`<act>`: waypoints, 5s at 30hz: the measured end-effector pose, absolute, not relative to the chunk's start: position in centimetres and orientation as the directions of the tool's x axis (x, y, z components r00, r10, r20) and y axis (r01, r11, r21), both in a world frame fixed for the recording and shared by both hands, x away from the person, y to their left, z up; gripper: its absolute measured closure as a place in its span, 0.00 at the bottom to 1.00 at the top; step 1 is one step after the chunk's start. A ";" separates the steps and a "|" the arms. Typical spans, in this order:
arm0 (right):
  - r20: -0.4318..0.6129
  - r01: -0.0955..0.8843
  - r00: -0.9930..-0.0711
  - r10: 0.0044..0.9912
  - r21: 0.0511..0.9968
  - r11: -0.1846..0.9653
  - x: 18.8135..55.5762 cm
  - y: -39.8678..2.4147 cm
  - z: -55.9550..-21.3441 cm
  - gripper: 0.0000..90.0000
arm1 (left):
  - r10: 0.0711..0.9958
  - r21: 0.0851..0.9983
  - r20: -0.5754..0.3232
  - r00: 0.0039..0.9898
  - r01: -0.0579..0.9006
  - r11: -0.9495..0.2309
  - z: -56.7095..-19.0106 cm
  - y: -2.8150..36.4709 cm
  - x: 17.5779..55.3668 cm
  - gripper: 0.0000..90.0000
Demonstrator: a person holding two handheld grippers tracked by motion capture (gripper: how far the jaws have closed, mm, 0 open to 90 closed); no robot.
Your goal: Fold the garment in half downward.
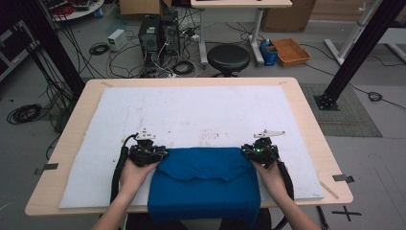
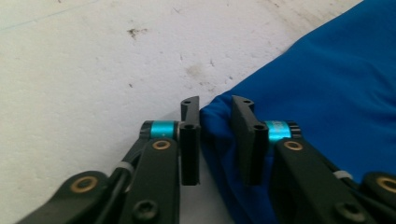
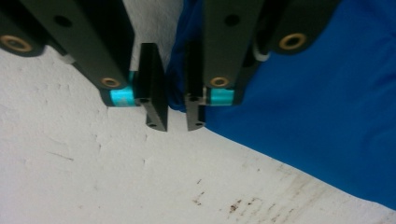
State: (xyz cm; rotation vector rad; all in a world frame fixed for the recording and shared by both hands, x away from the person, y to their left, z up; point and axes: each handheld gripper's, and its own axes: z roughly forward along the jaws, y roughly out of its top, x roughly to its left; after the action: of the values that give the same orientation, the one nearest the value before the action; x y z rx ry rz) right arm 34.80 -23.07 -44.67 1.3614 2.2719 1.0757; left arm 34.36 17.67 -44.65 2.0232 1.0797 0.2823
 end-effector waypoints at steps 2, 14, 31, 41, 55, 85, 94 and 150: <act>0.122 0.631 -0.520 0.845 0.722 0.284 34.8 -23.1 -44.7 0.92 | 0.773 0.745 -0.158 0.614 0.588 -0.315 -44.6 17.6 34.3 0.88; 0.079 0.589 -0.543 0.836 0.745 0.312 35.8 -23.7 -43.0 0.95 | 0.771 0.767 -0.129 0.624 0.556 -0.321 -44.1 17.6 34.8 0.91; 0.041 0.572 -0.524 0.851 0.757 0.316 41.9 -23.9 -41.5 0.95 | 0.791 0.776 -0.032 0.611 0.514 -0.366 -42.1 16.3 40.6 0.91; 0.045 0.587 -0.511 0.859 0.748 0.310 44.2 -24.1 -42.6 0.95 | 0.805 0.777 -0.027 0.592 0.519 -0.355 -43.3 16.2 42.6 0.91; 0.013 0.568 -0.480 0.877 0.767 0.299 43.3 -24.3 -41.7 0.74 | 0.840 0.784 -0.061 0.540 0.547 -0.294 -42.7 17.4 41.6 0.57; 0.040 0.615 -0.438 0.898 0.742 0.267 38.1 -23.6 -43.5 0.90 | 0.859 0.729 -0.081 0.506 0.617 -0.295 -43.7 15.6 37.1 0.93; 0.026 0.582 -0.479 0.878 0.758 0.295 37.0 -23.5 -42.6 0.99 | 0.846 0.750 -0.090 0.526 0.595 -0.289 -42.8 15.9 36.5 0.95; -0.056 0.457 -0.590 0.805 0.799 0.390 22.9 -26.9 -39.9 0.72 | 0.776 0.815 -0.052 0.628 0.476 -0.331 -40.6 18.3 23.9 0.52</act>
State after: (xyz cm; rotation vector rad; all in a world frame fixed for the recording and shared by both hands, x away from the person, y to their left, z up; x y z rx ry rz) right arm 22.92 -26.93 -39.87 1.0847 2.2158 1.0698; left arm 23.92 18.31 -40.60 1.9916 0.9832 0.4425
